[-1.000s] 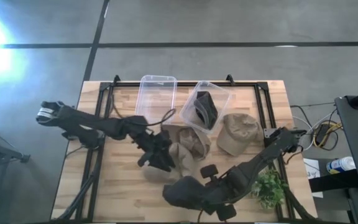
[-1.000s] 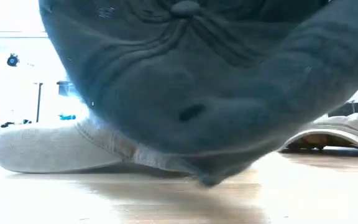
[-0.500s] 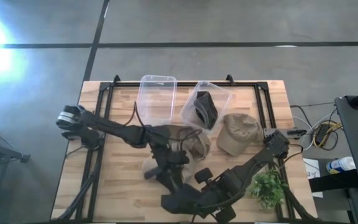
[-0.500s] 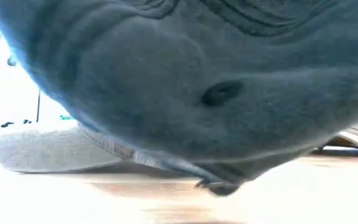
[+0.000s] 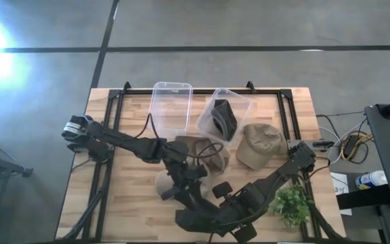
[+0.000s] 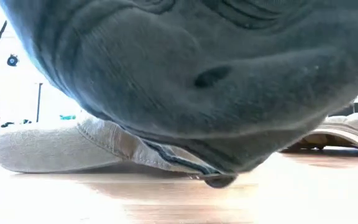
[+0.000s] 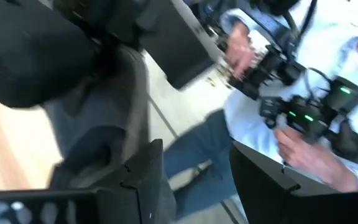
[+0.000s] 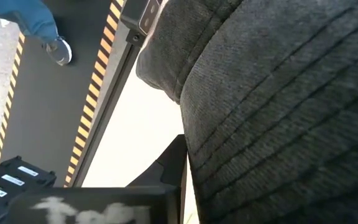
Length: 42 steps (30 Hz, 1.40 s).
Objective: Pick & Place hat
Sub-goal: Put the black cap into the right transparent bin
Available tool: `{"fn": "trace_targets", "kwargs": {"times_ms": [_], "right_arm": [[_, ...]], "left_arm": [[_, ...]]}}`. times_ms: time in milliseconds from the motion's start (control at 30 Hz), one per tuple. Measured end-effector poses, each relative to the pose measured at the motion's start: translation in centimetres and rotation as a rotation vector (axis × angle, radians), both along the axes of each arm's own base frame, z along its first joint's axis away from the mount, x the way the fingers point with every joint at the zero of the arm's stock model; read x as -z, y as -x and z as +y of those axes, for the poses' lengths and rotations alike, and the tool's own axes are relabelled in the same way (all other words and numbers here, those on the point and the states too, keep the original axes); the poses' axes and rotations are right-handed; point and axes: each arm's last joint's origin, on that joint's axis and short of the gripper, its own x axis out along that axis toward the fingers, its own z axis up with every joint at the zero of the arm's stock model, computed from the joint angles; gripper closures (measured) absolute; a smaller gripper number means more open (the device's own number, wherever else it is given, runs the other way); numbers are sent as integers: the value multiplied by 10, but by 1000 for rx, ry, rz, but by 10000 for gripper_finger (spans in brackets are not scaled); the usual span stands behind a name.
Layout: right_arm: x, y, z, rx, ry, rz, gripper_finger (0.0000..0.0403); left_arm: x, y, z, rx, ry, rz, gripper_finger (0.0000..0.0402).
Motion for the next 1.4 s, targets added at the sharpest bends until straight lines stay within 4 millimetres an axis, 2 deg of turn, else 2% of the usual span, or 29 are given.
{"fn": "trace_targets", "kwargs": {"times_ms": [167,400,600,800,933,1100,1333,1400], "right_arm": [[0,1,0,3,0,11,364],[0,2,1,16,-7,17,364],[0,0,0,12,-9,10,364],[0,0,-1,10,-2,5,364],[0,-4,-6,24,1,4,364],[0,-7,-11,34,3,6,364],[0,-7,-12,42,4,10,364],[0,-7,-12,58,-2,13,364]], "left_arm": [[-9,5,5,-69,-51,-74,223],[-8,3,10,-117,-87,-103,223],[6,-4,9,-156,-147,-74,223],[6,-4,10,-159,-147,-80,223],[12,-6,4,-132,-166,-82,229],[16,-5,-3,-57,-171,-95,271],[17,-5,-4,-42,-182,-112,386],[17,-5,-4,-41,-189,-121,390]]}}
